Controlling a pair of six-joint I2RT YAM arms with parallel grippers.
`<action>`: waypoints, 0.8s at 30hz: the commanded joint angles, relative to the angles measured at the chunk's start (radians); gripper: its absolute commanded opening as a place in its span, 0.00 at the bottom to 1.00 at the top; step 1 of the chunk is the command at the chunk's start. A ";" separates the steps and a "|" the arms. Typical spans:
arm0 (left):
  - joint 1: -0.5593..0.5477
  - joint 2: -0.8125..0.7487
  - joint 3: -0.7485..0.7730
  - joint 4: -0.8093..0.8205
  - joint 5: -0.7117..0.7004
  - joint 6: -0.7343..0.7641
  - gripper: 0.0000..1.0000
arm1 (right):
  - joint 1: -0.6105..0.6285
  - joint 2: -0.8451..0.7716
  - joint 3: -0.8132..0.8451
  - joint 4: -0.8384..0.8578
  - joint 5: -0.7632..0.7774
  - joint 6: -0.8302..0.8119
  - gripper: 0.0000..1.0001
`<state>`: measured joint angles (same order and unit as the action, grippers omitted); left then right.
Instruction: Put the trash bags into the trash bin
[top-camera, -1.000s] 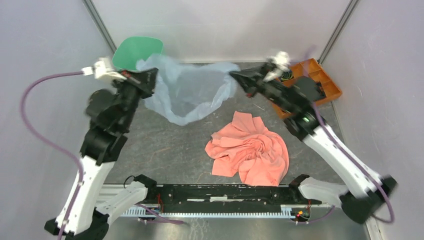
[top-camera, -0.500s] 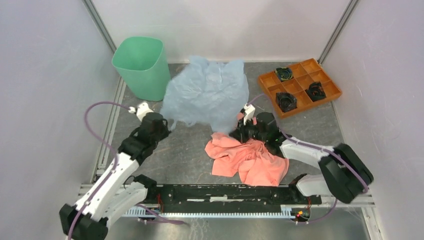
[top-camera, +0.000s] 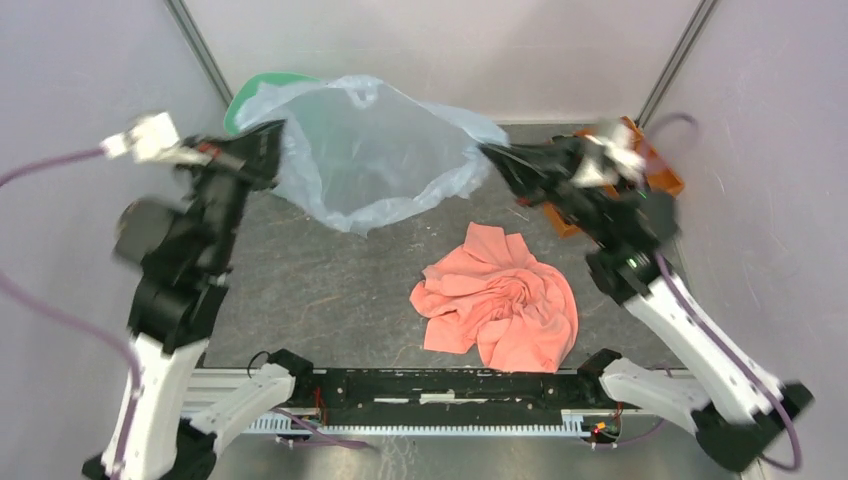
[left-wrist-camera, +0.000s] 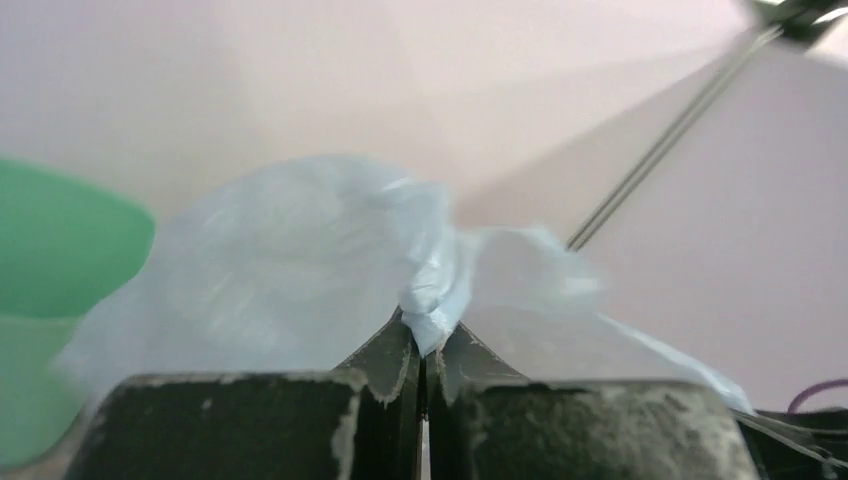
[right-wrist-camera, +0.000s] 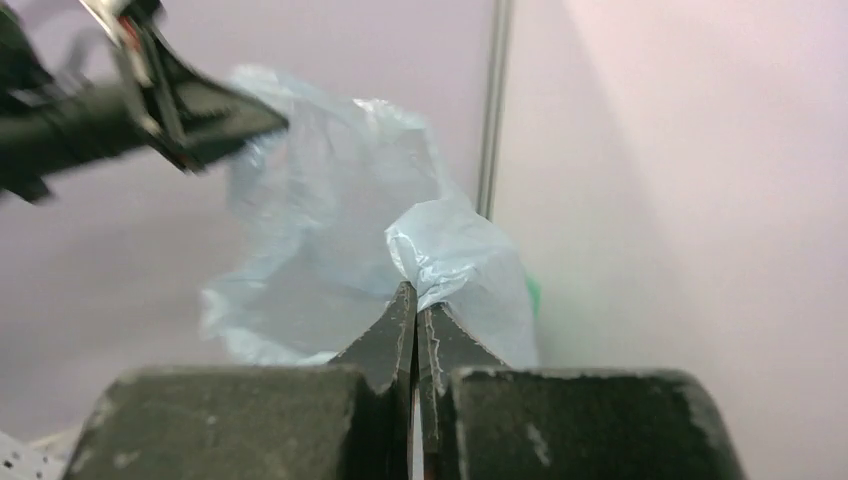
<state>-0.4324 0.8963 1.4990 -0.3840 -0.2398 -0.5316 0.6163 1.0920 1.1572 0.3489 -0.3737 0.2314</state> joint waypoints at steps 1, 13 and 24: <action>0.002 -0.226 -0.173 0.272 0.034 0.106 0.02 | 0.010 -0.179 -0.235 0.353 -0.028 0.001 0.01; 0.004 -0.066 -0.653 -0.406 -0.179 -0.227 0.02 | 0.014 0.134 -0.653 0.150 -0.111 0.197 0.01; 0.006 0.083 0.133 -0.187 -0.122 0.161 0.02 | 0.014 0.059 0.126 -0.218 0.107 -0.187 0.01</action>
<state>-0.4313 0.9939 1.3396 -0.7483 -0.3801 -0.5564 0.6285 1.2861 1.0218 0.1001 -0.3470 0.2005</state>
